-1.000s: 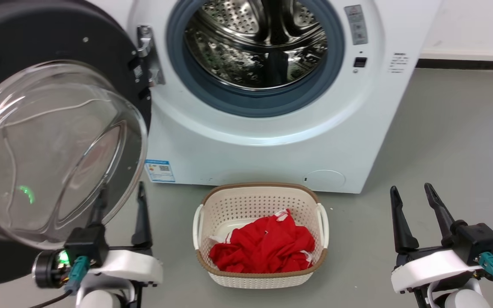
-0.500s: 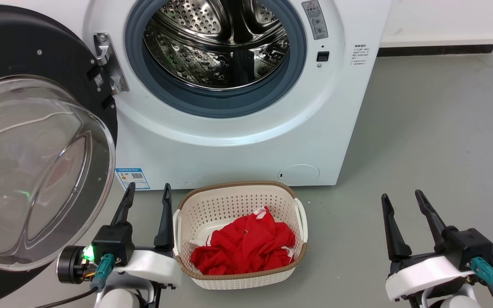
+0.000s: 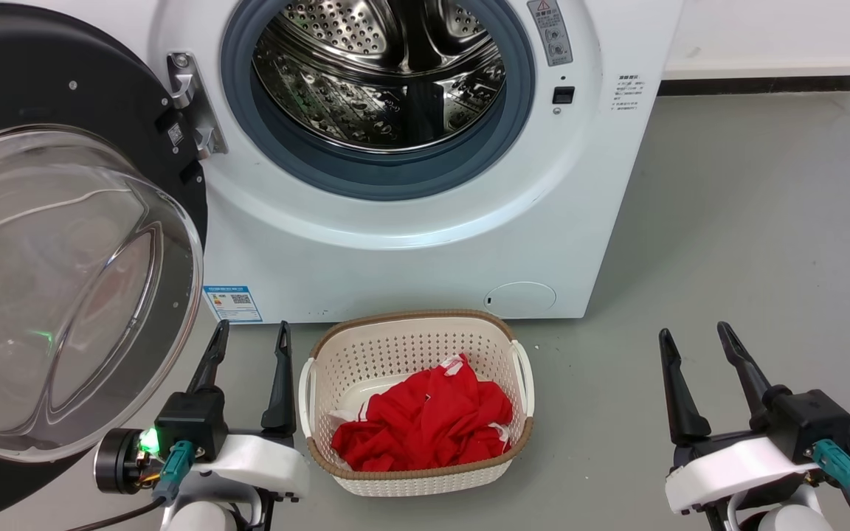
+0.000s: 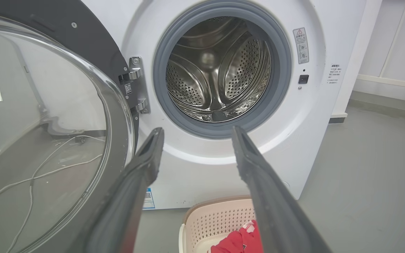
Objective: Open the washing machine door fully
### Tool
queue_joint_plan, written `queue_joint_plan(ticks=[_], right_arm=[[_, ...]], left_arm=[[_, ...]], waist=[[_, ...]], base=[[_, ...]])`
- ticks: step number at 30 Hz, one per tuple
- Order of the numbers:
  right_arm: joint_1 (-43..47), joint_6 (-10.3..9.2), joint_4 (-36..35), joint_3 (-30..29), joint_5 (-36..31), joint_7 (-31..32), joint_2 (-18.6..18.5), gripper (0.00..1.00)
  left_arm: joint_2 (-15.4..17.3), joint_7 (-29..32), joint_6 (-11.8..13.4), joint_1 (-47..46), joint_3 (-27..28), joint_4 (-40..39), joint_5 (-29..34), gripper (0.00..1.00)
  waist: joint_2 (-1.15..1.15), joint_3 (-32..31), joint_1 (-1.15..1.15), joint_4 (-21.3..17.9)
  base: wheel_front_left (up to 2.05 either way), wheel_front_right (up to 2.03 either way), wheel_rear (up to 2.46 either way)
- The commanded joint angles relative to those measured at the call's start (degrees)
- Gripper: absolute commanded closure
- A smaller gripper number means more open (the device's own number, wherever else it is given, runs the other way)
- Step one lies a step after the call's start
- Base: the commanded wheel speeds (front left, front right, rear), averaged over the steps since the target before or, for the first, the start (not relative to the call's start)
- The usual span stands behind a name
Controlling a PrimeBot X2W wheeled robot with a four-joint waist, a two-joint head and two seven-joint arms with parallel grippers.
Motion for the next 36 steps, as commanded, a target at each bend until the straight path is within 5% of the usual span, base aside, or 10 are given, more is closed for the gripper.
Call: queue_joint_plan(ticks=[1, 20, 21, 36], right_arm=[[-0.5, -0.04, 0.1, 0.0, 0.1, -0.3, 0.1, 0.00], [-0.8, -0.04, 1.0, 0.1, 0.9, -0.6, 0.1, 0.00], [-0.1, 0.00, 1.0, 0.1, 0.5, -0.5, 0.0, 1.00], [0.0, 0.01, 2.4, -1.0, 15.9, 2.9, -0.3, 1.00]], left_arm=[[-0.2, -0.1, -0.2, -0.3, 0.1, 0.1, 0.2, 0.00], [-0.9, -0.1, -1.5, -0.3, 1.3, -0.6, 0.7, 0.00], [-0.8, 0.0, -1.4, 0.0, 1.3, -0.4, 0.8, 1.00], [-1.4, 4.2, -3.0, 0.2, 3.6, 1.5, -13.9, 1.00]], waist=[[0.00, 0.0, 0.00, 0.0], [0.00, 0.2, 0.00, -0.1], [0.00, 0.2, 0.00, -0.1], [0.00, 0.1, 0.00, 0.0]], base=[[0.00, 0.00, 0.00], [0.00, 0.00, 0.00], [0.00, 0.00, 0.00], [0.00, 0.00, 0.00]])
